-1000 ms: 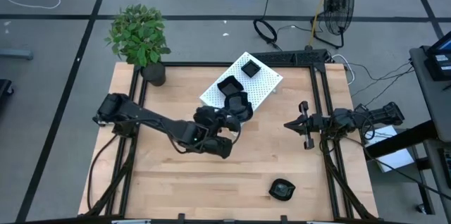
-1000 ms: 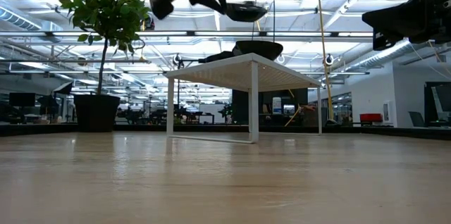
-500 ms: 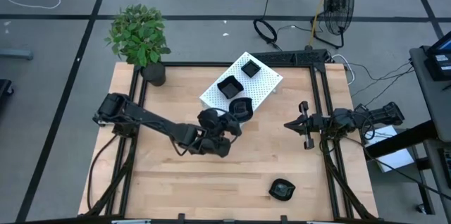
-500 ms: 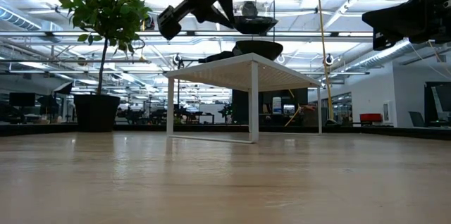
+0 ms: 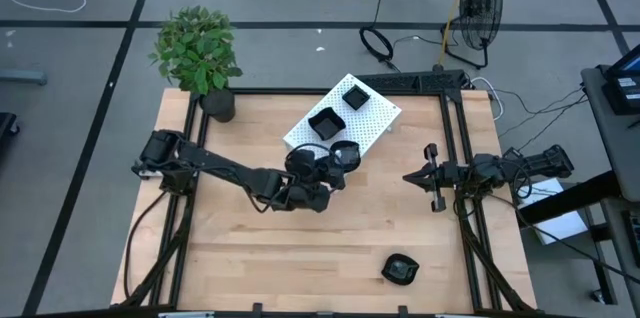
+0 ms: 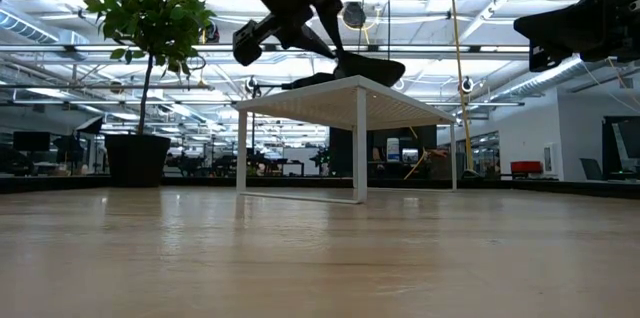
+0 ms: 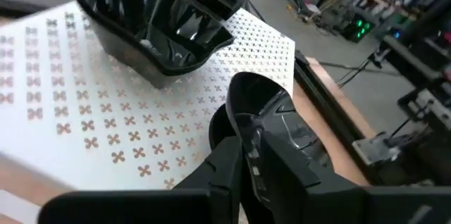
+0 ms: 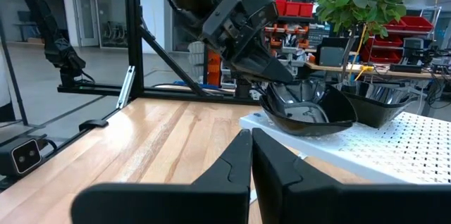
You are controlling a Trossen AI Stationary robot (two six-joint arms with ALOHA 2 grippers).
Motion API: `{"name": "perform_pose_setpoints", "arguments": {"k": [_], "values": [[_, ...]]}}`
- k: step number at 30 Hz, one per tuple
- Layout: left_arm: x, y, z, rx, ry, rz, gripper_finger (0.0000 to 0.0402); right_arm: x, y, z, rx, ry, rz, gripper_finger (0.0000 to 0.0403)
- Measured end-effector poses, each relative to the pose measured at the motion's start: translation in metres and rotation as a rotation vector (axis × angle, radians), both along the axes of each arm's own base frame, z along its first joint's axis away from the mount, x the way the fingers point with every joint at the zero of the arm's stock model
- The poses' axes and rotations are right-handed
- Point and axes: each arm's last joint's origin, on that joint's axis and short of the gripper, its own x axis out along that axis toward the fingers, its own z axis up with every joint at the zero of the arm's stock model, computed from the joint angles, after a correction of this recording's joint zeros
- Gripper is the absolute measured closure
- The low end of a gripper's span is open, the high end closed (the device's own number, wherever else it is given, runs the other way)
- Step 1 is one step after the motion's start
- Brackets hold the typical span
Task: Pick & Place Mini shaped plates
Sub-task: Stack the black leaf shaped plate on top of the black leaf shaped plate on the shelf
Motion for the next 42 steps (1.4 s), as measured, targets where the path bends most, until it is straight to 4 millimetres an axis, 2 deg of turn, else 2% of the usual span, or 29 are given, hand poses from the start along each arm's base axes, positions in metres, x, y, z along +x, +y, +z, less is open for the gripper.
{"name": "perform_pose_setpoints", "arguments": {"k": [12,15,19,22,25,29,31,34,37,39,42], "values": [[-0.016,-0.003,0.051,0.127,0.004,-0.109,0.0344,0.000,0.000,0.000,0.000,0.000,0.000,0.0403],[-0.015,-0.014,0.069,0.145,-0.052,-0.320,0.0344,0.000,0.000,0.000,0.000,0.000,0.000,0.0403],[-0.008,-0.041,0.093,0.201,-0.290,-0.636,0.0344,0.000,0.000,0.000,0.000,-0.001,0.000,0.0403],[-0.004,-0.064,0.090,0.296,-0.370,-0.778,0.0344,0.000,0.000,0.000,0.000,0.000,0.000,0.0403],[0.003,-0.088,0.076,0.370,-0.383,-0.856,0.0343,0.000,0.000,0.000,0.000,-0.001,0.000,0.0403],[0.020,-0.109,0.073,0.323,-0.376,-0.906,0.0343,0.000,0.000,0.000,0.000,0.000,0.000,0.0403],[0.030,-0.117,0.078,0.321,-0.290,-0.942,0.0337,0.000,0.000,0.000,0.000,-0.001,0.000,0.0403],[0.046,-0.128,0.089,0.372,-0.119,-0.988,0.0309,0.000,0.000,0.000,0.000,0.000,0.000,0.0403],[0.060,-0.139,0.095,0.413,0.014,-1.026,0.0263,0.000,0.000,0.000,0.000,0.000,0.000,0.0403],[0.069,-0.144,0.092,0.408,0.081,-1.040,0.0231,0.000,0.000,0.000,0.000,-0.002,0.000,0.0403],[0.084,-0.147,0.070,0.386,0.154,-1.039,0.0190,0.000,0.000,0.000,0.000,-0.001,0.000,0.0403]]}}
